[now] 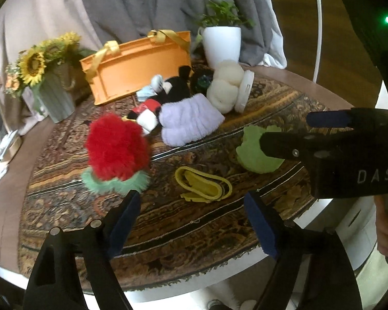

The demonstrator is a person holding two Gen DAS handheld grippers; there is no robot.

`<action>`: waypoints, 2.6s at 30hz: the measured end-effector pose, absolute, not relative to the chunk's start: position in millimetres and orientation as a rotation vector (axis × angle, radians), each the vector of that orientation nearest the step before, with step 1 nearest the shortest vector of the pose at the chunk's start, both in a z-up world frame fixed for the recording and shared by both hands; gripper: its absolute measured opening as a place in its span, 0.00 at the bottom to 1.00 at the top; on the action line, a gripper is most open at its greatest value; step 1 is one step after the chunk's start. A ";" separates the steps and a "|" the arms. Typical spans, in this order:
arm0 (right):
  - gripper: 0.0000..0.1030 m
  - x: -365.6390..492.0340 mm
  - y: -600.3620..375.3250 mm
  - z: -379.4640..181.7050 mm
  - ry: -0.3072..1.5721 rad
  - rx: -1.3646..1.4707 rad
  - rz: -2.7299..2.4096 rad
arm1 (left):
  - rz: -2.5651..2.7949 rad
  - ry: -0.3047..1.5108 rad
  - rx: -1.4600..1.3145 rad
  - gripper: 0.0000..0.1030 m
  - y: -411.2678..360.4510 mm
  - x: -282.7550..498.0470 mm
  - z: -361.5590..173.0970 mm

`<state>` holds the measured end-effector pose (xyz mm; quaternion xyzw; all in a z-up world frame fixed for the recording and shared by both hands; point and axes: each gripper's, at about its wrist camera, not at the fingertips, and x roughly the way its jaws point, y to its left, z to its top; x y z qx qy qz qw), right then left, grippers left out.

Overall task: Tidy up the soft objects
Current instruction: 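Grasp the green frog sponge with the right tool while the left tool grasps the yellow strap, then lift and carry both held items over the orange crate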

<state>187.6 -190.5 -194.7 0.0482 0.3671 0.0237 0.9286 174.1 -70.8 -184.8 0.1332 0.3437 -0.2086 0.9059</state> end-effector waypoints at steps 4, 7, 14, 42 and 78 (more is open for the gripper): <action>0.85 198.8 -189.8 -201.8 0.771 0.131 0.047 | -0.476 0.719 0.279 0.76 -71.6 184.4 -193.7; 0.83 203.8 -190.5 -204.8 0.775 0.163 0.035 | -0.508 0.717 0.289 0.73 -74.8 193.4 -200.0; 0.80 211.8 -188.7 -205.3 0.786 0.232 0.013 | -0.559 0.723 0.282 0.67 -77.8 205.3 -206.9; 0.61 216.6 -204.0 -201.9 0.815 0.315 -0.028 | -0.553 0.772 0.144 0.53 -74.6 217.8 -204.6; 0.61 282.6 -171.4 -72.9 0.572 0.184 -0.020 | -0.336 0.534 0.007 0.53 -29.2 289.6 -51.6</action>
